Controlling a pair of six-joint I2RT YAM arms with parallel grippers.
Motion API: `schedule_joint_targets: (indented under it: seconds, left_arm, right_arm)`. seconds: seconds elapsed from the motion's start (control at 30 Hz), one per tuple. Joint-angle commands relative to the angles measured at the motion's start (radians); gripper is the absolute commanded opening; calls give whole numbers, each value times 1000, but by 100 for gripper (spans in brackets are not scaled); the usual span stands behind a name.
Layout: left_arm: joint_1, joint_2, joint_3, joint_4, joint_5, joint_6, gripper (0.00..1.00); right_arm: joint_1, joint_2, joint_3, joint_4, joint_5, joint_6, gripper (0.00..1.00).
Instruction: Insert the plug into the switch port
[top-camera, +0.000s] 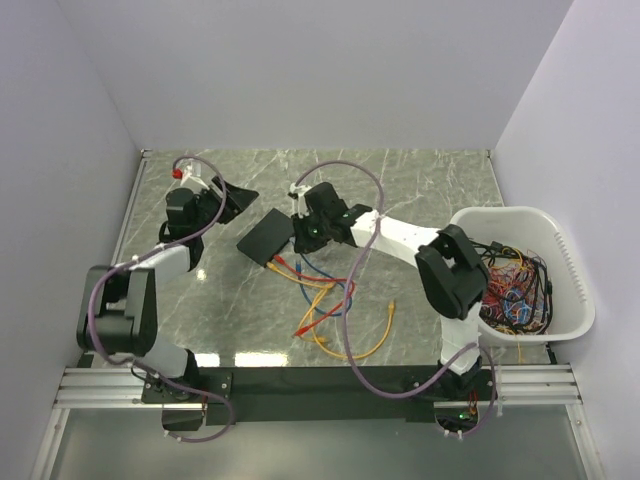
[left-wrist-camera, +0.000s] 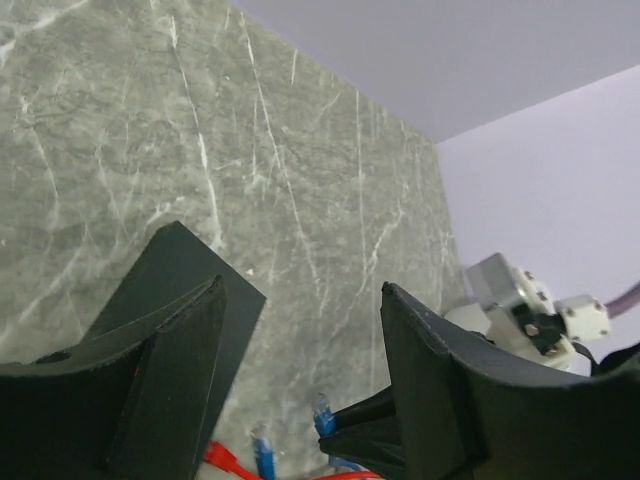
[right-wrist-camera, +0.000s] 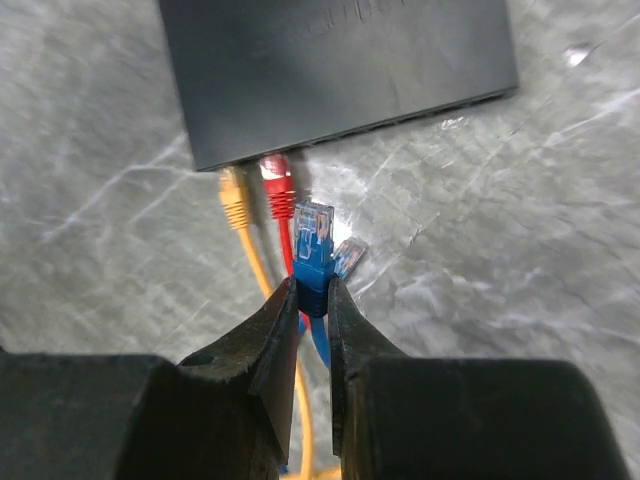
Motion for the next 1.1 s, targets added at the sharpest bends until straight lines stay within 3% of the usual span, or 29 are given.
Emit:
schedule_joint_targets:
  seconds: [0.0, 0.4, 0.7, 1.07]
  left_arm:
    - [12, 100, 31, 177, 82, 37, 68]
    - [19, 409, 193, 202, 178, 54, 55]
    - [19, 443, 223, 164, 208, 102, 54]
    - [18, 485, 242, 145, 225, 100, 51]
  right_arm:
    - [-12, 47, 96, -53, -59, 16, 0]
    - [-17, 245, 280, -215, -18, -14, 0]
    - [-37, 299, 303, -242, 65, -27, 0]
    - [-6, 291, 291, -205, 10, -34, 0]
